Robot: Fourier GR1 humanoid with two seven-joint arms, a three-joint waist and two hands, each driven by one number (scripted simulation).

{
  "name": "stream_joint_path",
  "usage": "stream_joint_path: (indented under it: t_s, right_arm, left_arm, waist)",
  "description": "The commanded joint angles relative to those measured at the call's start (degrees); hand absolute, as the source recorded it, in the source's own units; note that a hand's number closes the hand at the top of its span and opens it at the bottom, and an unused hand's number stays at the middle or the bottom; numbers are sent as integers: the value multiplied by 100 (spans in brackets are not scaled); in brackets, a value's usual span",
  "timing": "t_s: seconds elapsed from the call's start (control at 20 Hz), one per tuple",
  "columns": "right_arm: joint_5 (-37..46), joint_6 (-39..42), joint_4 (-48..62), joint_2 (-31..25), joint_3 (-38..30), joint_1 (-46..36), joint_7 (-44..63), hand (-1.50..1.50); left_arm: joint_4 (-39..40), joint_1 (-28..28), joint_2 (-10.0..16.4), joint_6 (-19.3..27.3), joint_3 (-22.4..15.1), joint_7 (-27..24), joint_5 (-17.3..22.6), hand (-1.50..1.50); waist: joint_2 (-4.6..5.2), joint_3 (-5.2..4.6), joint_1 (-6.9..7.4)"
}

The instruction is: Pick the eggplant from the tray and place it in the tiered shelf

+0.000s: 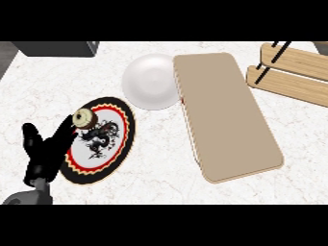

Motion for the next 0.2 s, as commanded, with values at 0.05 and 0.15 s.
stream_joint_path:
  t_s: [0.05,0.15]
  right_arm:
    - [-448,872,333,-671,-415,678,-324,-150]
    - [-471,818,388,-679,-371,542,-373,-150]
  left_arm:
    - [91,-25,157,-93,194,-20,112,0]
    - [357,-124,-37,-8,4,-290,-94,0]
  waist:
    - [5,3,-31]
    - [32,1,34]
